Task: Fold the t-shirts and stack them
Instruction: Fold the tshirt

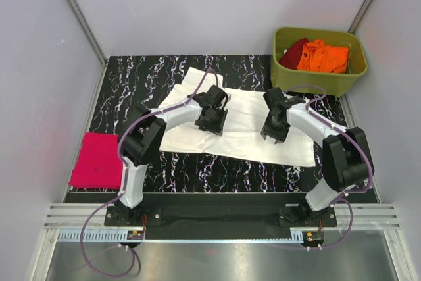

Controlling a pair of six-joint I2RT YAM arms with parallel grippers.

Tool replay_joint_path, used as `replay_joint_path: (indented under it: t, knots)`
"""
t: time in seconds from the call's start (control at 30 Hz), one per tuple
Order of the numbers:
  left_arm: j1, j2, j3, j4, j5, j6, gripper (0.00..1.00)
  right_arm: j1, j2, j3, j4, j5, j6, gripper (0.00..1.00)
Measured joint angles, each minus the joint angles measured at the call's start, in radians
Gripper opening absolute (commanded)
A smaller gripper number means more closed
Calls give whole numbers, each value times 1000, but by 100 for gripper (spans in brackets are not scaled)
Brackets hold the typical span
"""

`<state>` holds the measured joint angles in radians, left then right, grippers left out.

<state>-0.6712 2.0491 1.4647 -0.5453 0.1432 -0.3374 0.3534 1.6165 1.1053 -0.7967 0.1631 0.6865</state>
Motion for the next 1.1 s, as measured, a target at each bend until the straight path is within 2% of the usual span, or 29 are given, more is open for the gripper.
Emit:
replay_joint_path:
  t: [0.2,0.47,0.57,0.63,0.73,0.83,0.87,1.0,1.1]
  knots:
    - [-2,30,61,-26,-50,21,29,0,1,-81,14,-58,21,48]
    - [-2,-23,3,-45,-105,24,29,0,50,-82,30,-77,13,42]
    - [-2,-112,-74,-55,-125,17,29,2,51,-70,37,-96,-8,41]
    - [0,-201,-140,-61,-138,1,29,10,51,-46,53,-124,-12,36]
    - [19,-344,-220,-80,-147,-23,29,46,51,-16,126,-191,-4,33]
    - [101,-468,-270,-88,-143,-42,29,111,55,-2,237,-273,22,22]
    - [143,-499,-287,-84,-140,-45,29,137,65,5,276,-301,37,13]
    - [315,-546,-330,-87,-129,-44,31,230,164,65,393,-373,91,0]
    - [393,-547,-364,-85,-95,-44,31,280,239,93,457,-394,128,0]
